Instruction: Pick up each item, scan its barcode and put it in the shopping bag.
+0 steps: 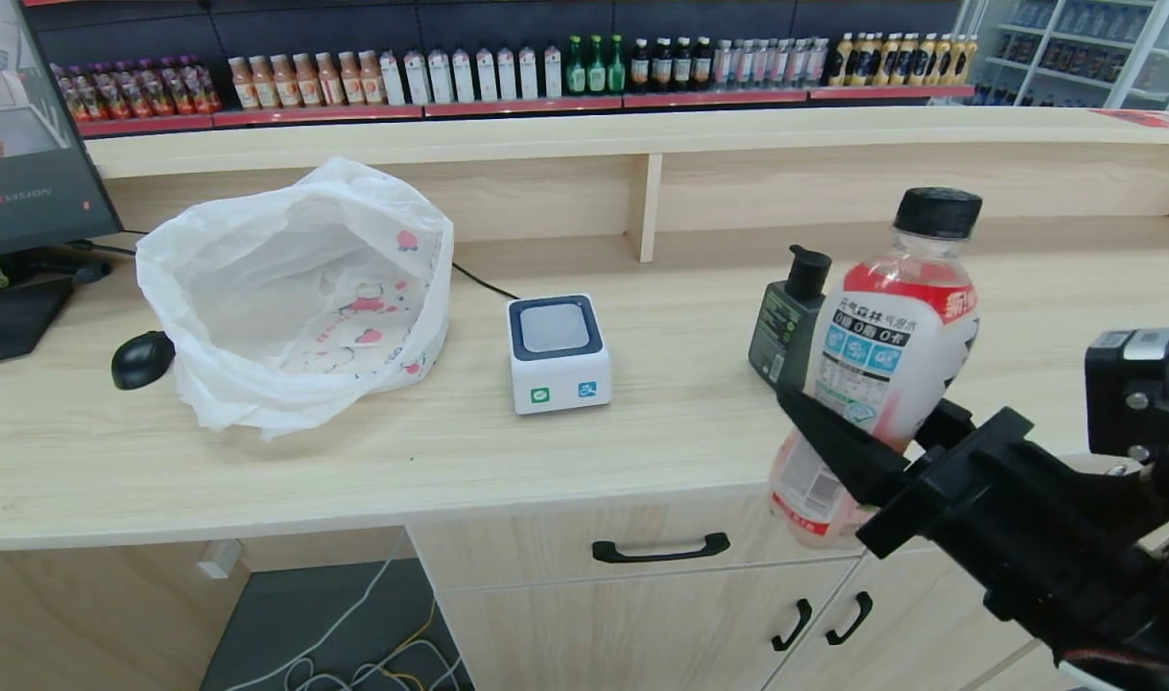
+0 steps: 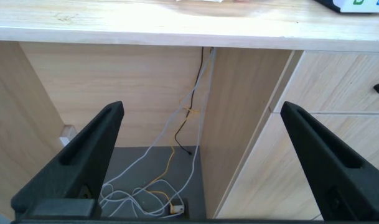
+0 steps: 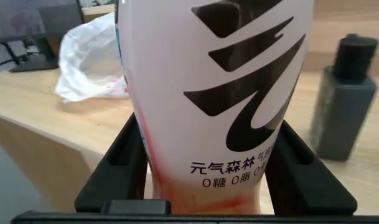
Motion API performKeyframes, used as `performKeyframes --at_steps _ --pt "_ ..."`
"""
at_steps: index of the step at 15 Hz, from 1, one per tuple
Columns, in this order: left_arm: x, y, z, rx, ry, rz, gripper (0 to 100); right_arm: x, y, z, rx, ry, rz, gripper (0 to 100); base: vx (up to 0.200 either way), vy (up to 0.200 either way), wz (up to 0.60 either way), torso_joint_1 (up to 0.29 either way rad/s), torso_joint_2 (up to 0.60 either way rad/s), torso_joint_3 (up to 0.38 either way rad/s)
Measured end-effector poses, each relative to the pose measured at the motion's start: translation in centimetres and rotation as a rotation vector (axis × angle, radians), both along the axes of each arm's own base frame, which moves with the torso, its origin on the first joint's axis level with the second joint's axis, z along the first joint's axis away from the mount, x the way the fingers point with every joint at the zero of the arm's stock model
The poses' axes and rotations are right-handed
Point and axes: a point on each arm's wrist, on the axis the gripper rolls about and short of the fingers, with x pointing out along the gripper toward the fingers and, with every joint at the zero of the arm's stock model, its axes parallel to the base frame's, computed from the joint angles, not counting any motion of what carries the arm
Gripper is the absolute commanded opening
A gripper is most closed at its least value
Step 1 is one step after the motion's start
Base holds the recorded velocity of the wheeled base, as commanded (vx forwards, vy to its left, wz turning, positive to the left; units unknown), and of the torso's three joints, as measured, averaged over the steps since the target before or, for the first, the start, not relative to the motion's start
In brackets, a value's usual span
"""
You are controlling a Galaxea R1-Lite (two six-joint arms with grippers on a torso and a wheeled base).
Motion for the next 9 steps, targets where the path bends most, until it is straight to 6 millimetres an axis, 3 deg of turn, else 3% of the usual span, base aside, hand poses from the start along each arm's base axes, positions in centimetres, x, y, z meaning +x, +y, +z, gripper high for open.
performKeyframes --at_steps 4,9 --pt "0.0 0.0 0.0 -0.002 0.000 0.001 100 2.3 -3.4 1.9 -0.056 -0.121 -0.233 0 0.000 0.000 0.00 0.000 0.00 0.000" --pt "0.0 0.0 0.0 -0.002 0.000 0.001 100 2.6 -4.9 2.9 -0.040 -0.159 -0.309 0 0.000 0.000 0.00 0.000 0.00 0.000"
